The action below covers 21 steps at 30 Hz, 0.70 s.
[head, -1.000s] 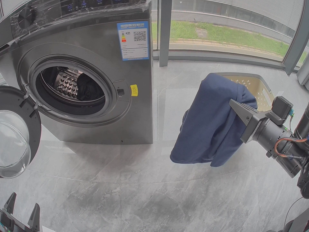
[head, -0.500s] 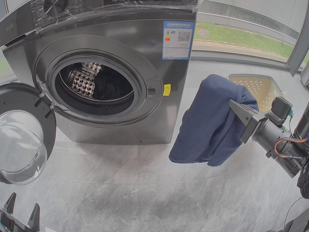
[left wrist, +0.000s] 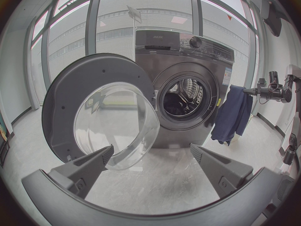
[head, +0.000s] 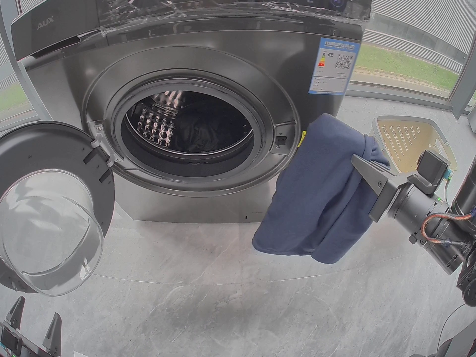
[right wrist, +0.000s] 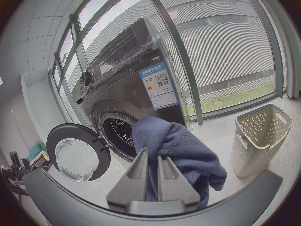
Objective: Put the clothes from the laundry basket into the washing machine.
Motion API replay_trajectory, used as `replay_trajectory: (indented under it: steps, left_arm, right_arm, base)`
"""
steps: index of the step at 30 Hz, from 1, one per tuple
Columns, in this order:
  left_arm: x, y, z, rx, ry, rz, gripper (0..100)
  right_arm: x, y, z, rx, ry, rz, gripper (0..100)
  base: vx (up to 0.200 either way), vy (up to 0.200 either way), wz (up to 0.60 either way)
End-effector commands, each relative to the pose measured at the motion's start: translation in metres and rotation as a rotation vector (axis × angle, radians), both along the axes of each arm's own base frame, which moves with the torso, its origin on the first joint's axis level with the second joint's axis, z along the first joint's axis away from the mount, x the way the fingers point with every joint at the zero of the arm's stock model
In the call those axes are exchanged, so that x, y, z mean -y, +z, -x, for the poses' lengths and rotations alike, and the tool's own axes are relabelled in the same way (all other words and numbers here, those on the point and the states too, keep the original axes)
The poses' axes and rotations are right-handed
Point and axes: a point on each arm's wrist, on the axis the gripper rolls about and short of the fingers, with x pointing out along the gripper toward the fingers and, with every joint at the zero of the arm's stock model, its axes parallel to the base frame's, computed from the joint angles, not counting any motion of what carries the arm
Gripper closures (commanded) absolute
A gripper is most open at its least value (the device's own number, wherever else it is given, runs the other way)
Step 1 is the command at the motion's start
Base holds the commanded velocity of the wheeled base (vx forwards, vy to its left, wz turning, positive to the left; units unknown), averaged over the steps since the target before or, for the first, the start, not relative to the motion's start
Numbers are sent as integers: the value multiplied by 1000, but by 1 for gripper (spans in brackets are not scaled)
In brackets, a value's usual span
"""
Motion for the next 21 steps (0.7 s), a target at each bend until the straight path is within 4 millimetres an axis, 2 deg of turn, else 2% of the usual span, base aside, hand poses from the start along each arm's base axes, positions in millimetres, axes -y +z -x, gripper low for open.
replay_trajectory:
  steps: [1, 11, 21]
  left_arm:
    - [0, -5, 0, -6, 0, 0, 0]
    - [0, -5, 0, -6, 0, 1, 0]
    - [0, -5, 0, -6, 0, 1, 0]
  right_arm:
    - [0, 0, 0, -1, 0, 1, 100]
    - [0, -1, 0, -3, 1, 0, 100]
    - [0, -2, 0, -6, 1, 3, 100]
  base:
    - [-200, 0, 0]
    - [-200, 0, 0]
    - [0, 0, 0]
